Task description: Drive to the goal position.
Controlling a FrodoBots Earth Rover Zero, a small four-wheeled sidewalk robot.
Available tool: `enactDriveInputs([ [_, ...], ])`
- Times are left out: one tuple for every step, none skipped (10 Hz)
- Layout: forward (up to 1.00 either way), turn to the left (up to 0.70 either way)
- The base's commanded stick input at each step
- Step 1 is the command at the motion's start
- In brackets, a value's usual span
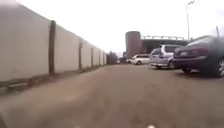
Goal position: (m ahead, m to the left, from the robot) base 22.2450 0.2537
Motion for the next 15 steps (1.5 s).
enactDriveInputs([
  [1.00,0.00],
  [1.00,0.00],
  [1.00,-0.27],
  [1.00,-0.22],
  [1.00,-0.04],
  [1.00,0.00],
  [1.00,0.00],
  [1.00,0.00],
  [1.00,0.00],
  [1.00,0.00],
  [1.00,0.00],
  [1.00,0.00],
  [1.00,0.00],
  [1.00,0.00],
  [1.00,0.00],
])
